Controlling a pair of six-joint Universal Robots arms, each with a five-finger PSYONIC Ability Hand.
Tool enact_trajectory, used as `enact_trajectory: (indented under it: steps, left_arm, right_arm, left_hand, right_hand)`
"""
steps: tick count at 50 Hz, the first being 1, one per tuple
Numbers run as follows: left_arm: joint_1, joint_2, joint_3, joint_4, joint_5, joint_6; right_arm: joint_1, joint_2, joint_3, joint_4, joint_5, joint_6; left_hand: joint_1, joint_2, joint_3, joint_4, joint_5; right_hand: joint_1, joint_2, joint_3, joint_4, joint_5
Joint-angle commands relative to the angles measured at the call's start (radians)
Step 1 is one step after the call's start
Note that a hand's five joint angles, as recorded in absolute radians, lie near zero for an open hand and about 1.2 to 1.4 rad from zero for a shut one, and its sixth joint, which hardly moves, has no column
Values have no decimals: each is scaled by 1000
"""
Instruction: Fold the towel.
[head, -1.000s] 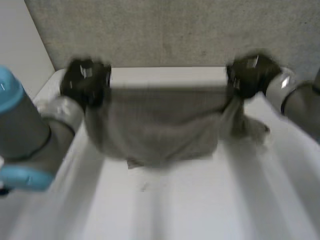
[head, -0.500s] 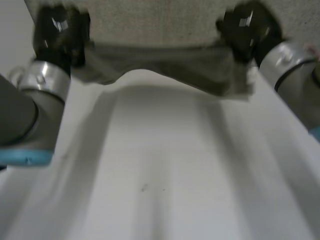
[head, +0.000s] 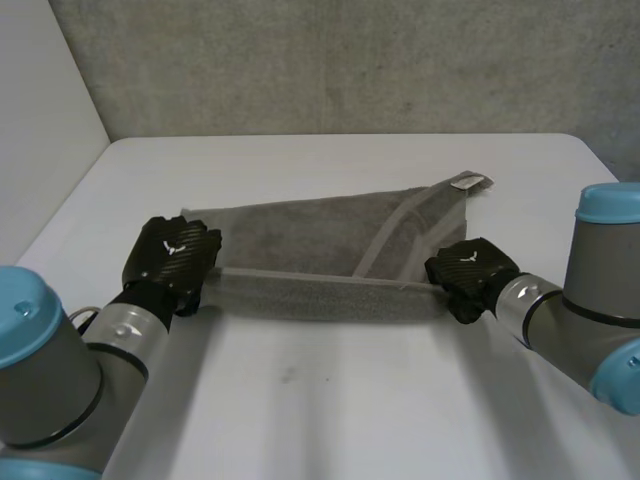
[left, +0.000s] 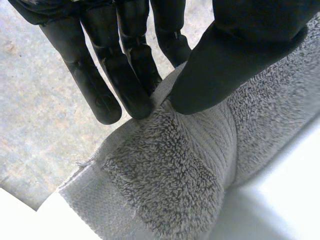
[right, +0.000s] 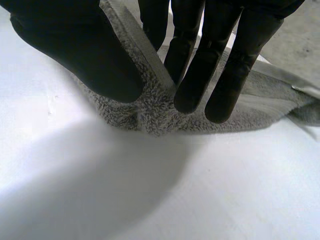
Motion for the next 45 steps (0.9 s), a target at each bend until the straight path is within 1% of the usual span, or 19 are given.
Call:
enact_trajectory:
  steps: [1,3,5,6,8,12,13,14,15,16,19,21,24,30,35,38,41,42,45]
  left_arm:
    - [-9,131,-109,-1,0,1]
    - [-11,160,-137,-1,0,2]
    - [-10,203,-187,-1,0,2]
    - [-10,203,-187,-1,0,2]
    - [-10,220,-216,0,0,4]
    - [-10,220,-223,0,0,2]
    - [-6,217,-223,0,0,2]
    - [-6,217,-223,0,0,2]
    - [-3,213,-218,2,0,2]
    - [1,210,-215,2,0,2]
    - [3,206,-212,2,0,2]
    - [4,203,-212,3,0,2]
    - [4,203,-213,5,0,1]
    - [4,202,-221,5,0,1]
    - [6,206,-229,5,0,1]
    - [4,211,-236,5,0,1]
    - [3,219,-249,5,0,2]
    - [3,223,-255,5,0,2]
    - [1,234,-269,3,0,2]
  right_arm:
    - [-35,-80,78,35,1,10]
    - [-35,-102,109,75,0,-13]
    - [-38,-134,164,181,-2,-94]
    - [-38,-134,164,181,-2,-94]
    - [-32,-163,204,287,-3,-166]
    - [-33,-177,213,327,-2,-189]
    - [-32,-180,210,324,-2,-189]
    - [-32,-180,210,324,-2,-189]
    - [-27,-183,200,318,0,-189]
    - [-25,-191,189,307,0,-189]
    - [-24,-201,170,290,0,-186]
    - [-21,-227,137,241,1,-166]
    - [-18,-244,106,218,0,-154]
    - [16,-247,38,218,-2,-163]
    - [114,-186,-87,224,6,-174]
    - [128,-166,-124,227,6,-181]
    - [134,-146,-182,232,11,-184]
    - [136,-145,-202,236,8,-184]
    - [140,-139,-216,243,2,-192]
  left_hand:
    - [236,178,179,178,195]
    - [236,178,179,178,195]
    - [236,178,179,178,195]
    - [236,178,179,178,195]
    - [236,178,179,178,195]
    - [236,178,179,178,195]
    - [236,178,179,178,195]
    - [236,178,179,178,195]
    - [236,178,179,178,195]
    - [236,178,179,178,195]
    - [236,178,179,178,195]
    - [236,178,179,178,195]
    - [236,178,179,178,195]
    - [236,178,179,178,195]
    - [236,178,179,178,195]
    - [236,178,179,178,195]
    - [236,178,179,178,195]
    - [236,178,179,178,195]
    - [236,178,179,178,195]
  right_hand:
    - [426,217,213,206,222]
    - [426,217,213,206,222]
    - [426,217,213,206,222]
    - [426,217,213,206,222]
    - [426,217,213,206,222]
    - [426,217,213,206,222]
    - [203,-6,-9,-17,-1]
    - [201,-8,-12,-19,-3]
    - [-26,-235,-238,-246,-230]
    - [-168,-377,-380,-387,-372]
    - [-287,-495,-499,-506,-491]
    - [-474,-683,-686,-693,-678]
    - [-539,-748,-751,-758,-743]
    - [-563,-771,-775,-782,-767]
    - [-624,-833,-836,-844,-828]
    - [-642,-851,-854,-861,-846]
    - [-521,-730,-734,-741,-725]
    - [-428,-637,-641,-648,-632]
    - [-439,-648,-652,-659,-643]
